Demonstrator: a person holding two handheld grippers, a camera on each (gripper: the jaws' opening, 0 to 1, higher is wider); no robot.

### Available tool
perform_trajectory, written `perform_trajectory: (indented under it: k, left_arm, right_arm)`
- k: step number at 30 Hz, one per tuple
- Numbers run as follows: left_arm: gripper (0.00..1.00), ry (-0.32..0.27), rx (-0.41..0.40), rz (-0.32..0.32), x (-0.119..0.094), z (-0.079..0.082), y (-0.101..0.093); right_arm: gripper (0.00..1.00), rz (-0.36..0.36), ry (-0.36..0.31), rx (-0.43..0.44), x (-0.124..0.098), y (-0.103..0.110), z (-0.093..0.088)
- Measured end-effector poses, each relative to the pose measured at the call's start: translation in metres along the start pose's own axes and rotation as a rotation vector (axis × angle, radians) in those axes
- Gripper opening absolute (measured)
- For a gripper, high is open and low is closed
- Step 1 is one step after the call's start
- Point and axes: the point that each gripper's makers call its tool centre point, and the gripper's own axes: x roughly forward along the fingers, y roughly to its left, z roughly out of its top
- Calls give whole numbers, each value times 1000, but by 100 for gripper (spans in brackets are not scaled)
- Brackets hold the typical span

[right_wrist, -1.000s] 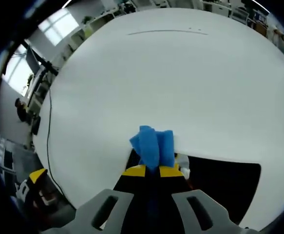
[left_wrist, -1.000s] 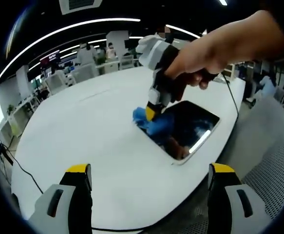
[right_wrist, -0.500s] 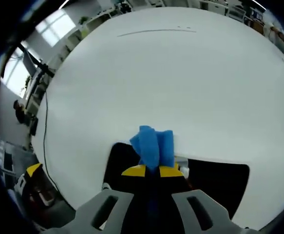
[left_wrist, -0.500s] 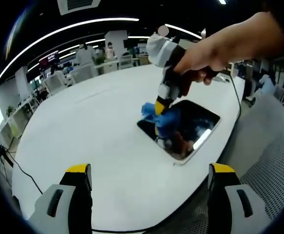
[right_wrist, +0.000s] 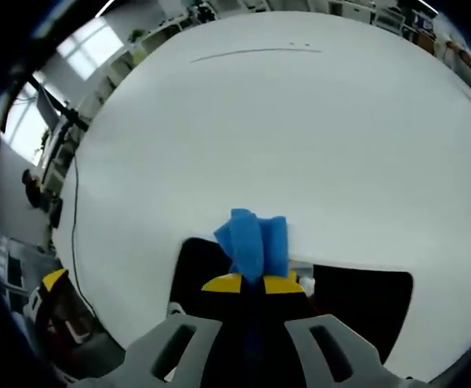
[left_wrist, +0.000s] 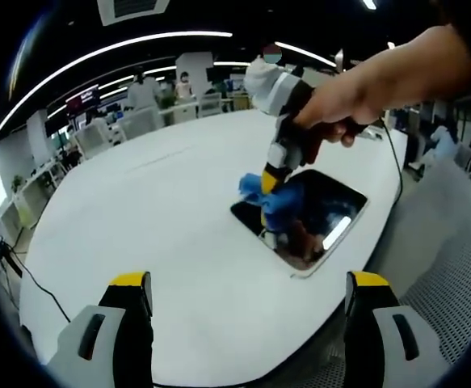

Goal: Wipe the mirror surface with the cleaning cloth until all visible marks leave the cleaned area.

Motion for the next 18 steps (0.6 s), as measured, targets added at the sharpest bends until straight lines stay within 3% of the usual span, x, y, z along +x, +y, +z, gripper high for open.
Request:
perform_trajectory:
  k: [12,14,18]
  left_arm:
    - [100,-37,1,-14,0,8,-1]
    - [100,-71,-8,11,-3,14,2]
    - [100,-52,-34,0,-2,10,1]
  right_arm:
    - [1,-59,-32,-50,20,-9,10]
    - [1,-48,-29,-5,21,-7,5]
    - [1,-45,-1,-8,19,-1,-9]
